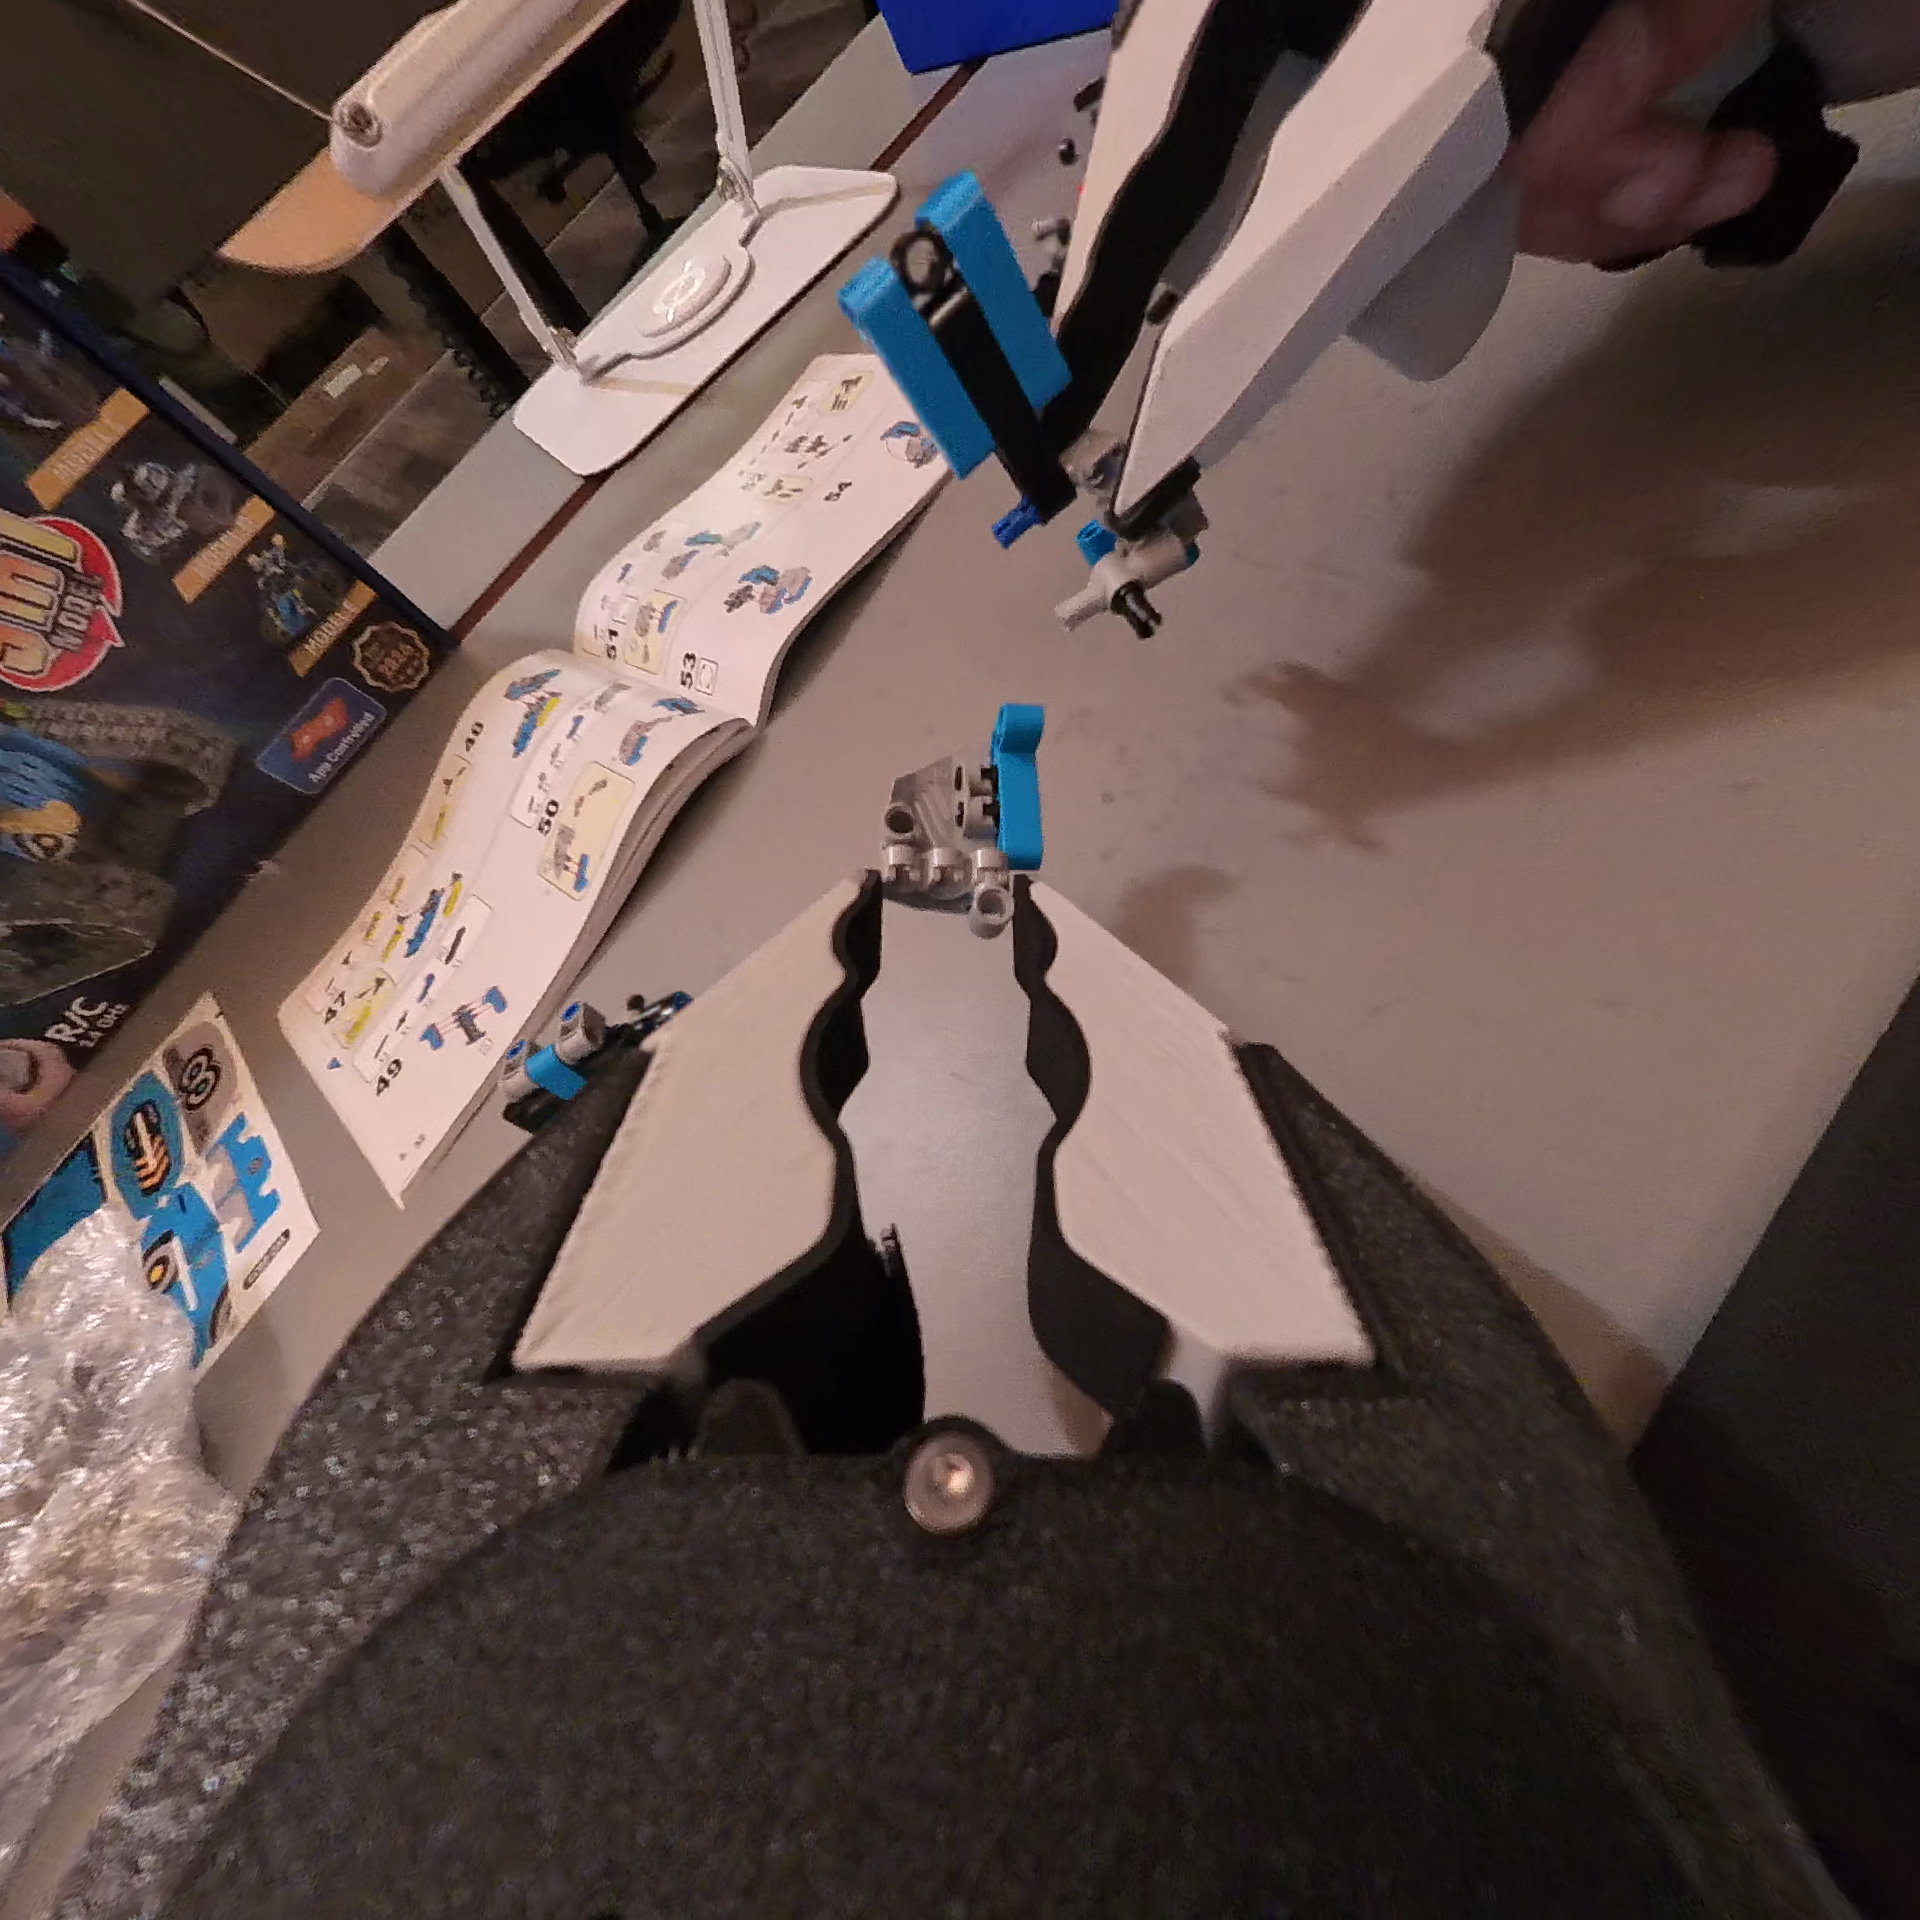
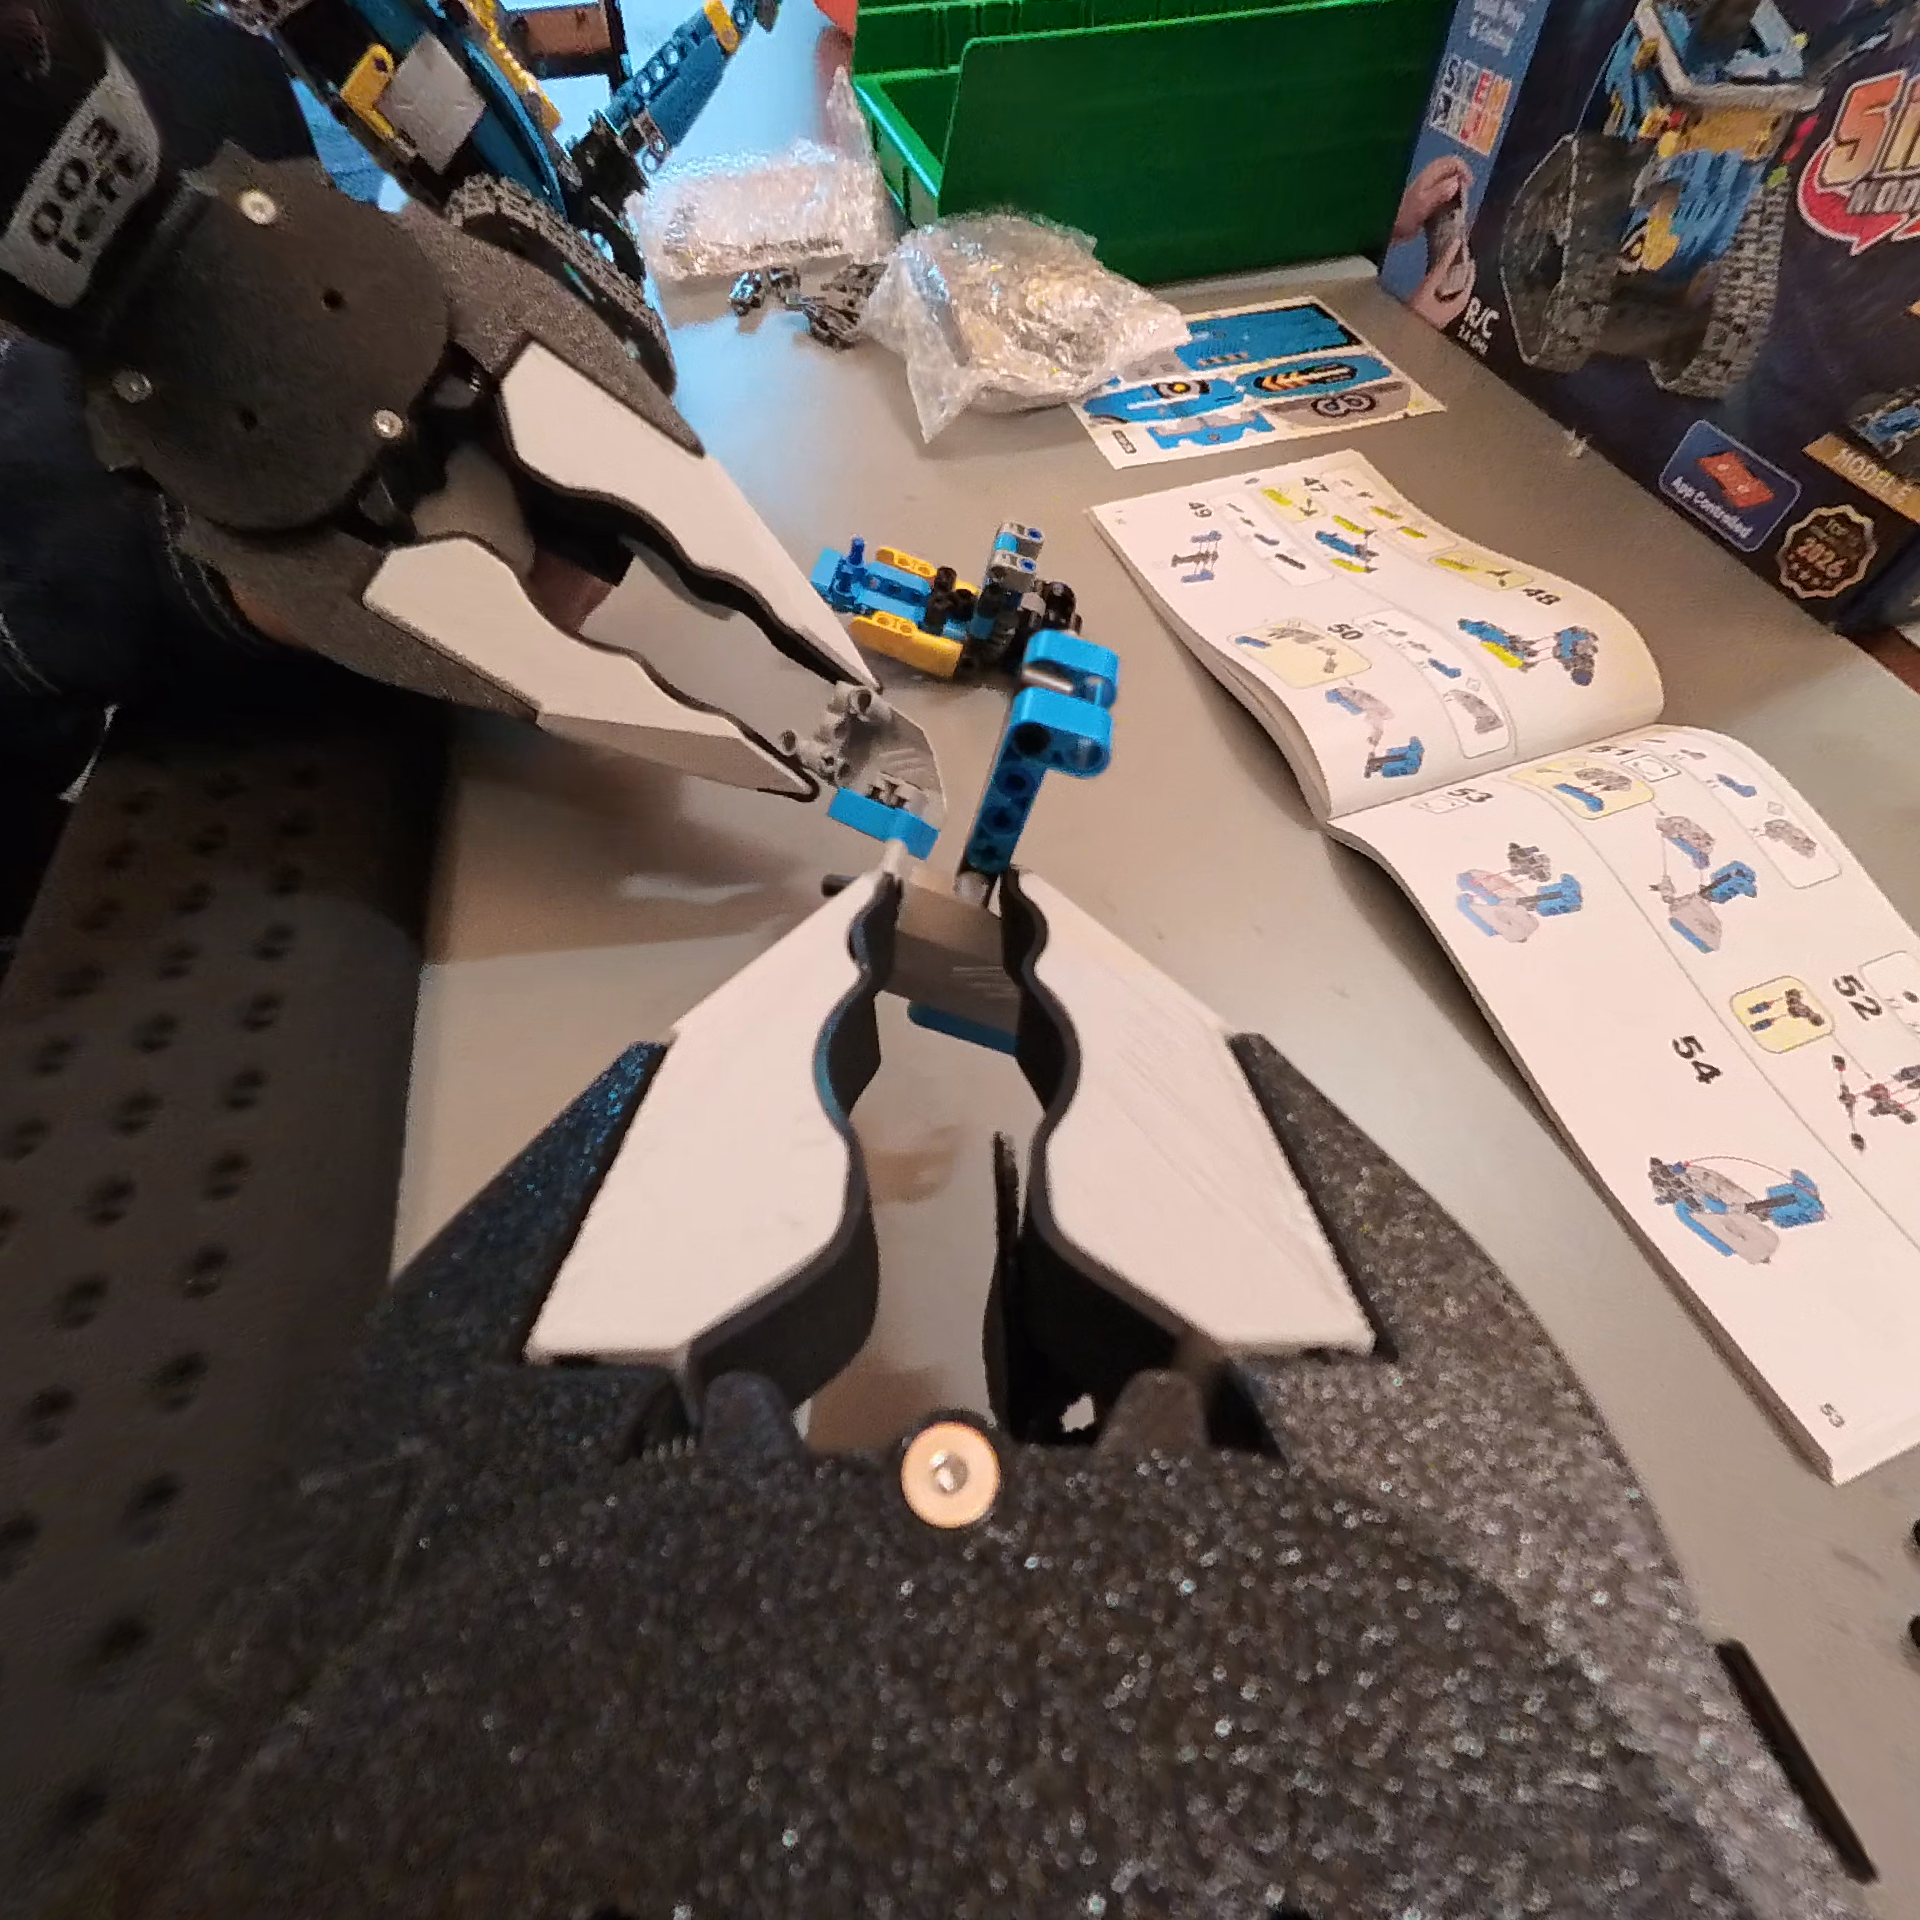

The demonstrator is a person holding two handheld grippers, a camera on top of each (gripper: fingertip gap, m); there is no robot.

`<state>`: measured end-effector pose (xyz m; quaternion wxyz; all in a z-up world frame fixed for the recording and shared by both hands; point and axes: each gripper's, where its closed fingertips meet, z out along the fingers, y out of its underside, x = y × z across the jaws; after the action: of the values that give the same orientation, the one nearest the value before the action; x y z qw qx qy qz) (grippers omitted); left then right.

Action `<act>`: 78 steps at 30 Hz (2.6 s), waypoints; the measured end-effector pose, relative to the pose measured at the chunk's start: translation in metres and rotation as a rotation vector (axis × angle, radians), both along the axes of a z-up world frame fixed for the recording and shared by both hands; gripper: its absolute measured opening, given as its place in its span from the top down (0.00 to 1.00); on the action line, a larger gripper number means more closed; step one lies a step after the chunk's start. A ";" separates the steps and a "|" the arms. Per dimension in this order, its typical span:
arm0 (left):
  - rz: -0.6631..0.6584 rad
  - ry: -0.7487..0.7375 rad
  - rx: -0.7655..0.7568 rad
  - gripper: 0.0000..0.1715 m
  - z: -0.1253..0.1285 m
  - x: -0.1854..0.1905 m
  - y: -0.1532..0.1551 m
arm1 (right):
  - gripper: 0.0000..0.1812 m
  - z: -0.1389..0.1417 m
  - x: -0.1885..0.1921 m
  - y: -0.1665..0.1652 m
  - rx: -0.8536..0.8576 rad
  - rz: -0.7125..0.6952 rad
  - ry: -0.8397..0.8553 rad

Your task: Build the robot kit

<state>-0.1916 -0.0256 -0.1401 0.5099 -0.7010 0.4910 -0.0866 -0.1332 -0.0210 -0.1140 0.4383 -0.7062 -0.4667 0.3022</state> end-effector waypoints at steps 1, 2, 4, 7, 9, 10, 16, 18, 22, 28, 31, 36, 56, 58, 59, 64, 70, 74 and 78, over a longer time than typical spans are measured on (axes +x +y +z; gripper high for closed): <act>0.001 0.006 0.000 0.85 -0.001 0.000 0.000 | 0.89 0.000 -0.001 -0.001 0.003 0.001 0.000; 0.007 0.014 0.000 0.85 -0.003 -0.001 0.001 | 0.89 0.000 -0.002 -0.002 0.008 0.007 -0.004; 0.011 0.027 0.001 0.85 -0.005 -0.001 0.001 | 0.89 -0.002 -0.004 -0.005 0.009 0.019 -0.019; 0.011 0.035 -0.001 0.85 -0.007 -0.001 0.002 | 0.89 -0.004 -0.007 -0.007 0.014 0.031 -0.032; 0.019 0.041 0.008 0.85 -0.007 -0.002 0.003 | 0.89 -0.004 -0.008 -0.009 0.011 0.041 -0.032; 0.023 0.047 0.010 0.85 -0.007 -0.002 0.004 | 0.89 -0.005 -0.008 -0.010 0.007 0.044 -0.033; 0.043 0.180 0.144 0.85 -0.010 -0.003 0.010 | 0.89 -0.018 -0.019 -0.013 -0.039 0.047 -0.048; 0.049 0.269 0.184 0.85 -0.018 -0.003 0.011 | 0.89 -0.027 -0.022 -0.013 -0.025 0.048 -0.096; 0.039 0.369 0.285 0.85 -0.020 0.001 0.009 | 0.89 -0.038 -0.020 -0.008 0.012 0.027 -0.157; 0.012 0.401 0.310 0.85 -0.023 0.006 0.006 | 0.90 -0.047 -0.020 -0.003 0.009 0.009 -0.181; 0.015 0.415 0.316 0.85 -0.024 0.006 0.006 | 0.89 -0.049 -0.023 -0.004 0.023 0.020 -0.191; -0.014 0.419 0.332 0.85 -0.025 0.011 0.000 | 0.90 -0.051 -0.022 -0.003 0.018 0.021 -0.193; -0.106 0.112 -0.086 0.80 -0.029 0.018 -0.023 | 0.91 -0.032 -0.016 -0.014 -0.141 0.068 -0.052; -0.085 0.026 -0.163 0.80 -0.023 0.013 -0.020 | 0.91 -0.028 -0.019 -0.018 -0.146 0.109 -0.048; -0.092 -0.037 -0.200 0.80 -0.016 0.013 -0.020 | 0.91 -0.027 -0.021 -0.021 -0.152 0.148 -0.061; -0.132 -0.316 -0.385 0.76 0.015 0.005 -0.015 | 0.91 -0.024 -0.029 -0.016 -0.144 0.294 -0.251; -0.209 -0.296 -0.395 0.72 0.021 -0.007 -0.005 | 0.91 -0.031 -0.043 -0.015 -0.126 0.528 -0.581; -0.265 -0.175 -0.383 0.83 0.011 -0.004 -0.007 | 0.91 -0.029 -0.050 -0.022 -0.159 0.621 -0.663; -0.268 -0.115 -0.384 0.88 -0.001 -0.002 -0.005 | 0.91 -0.036 -0.048 -0.017 -0.183 0.602 -0.702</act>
<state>-0.1933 -0.0308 -0.1413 0.3784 -0.7076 0.5243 -0.2851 -0.1808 -0.0376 -0.1497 0.0826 -0.6349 -0.7420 0.1987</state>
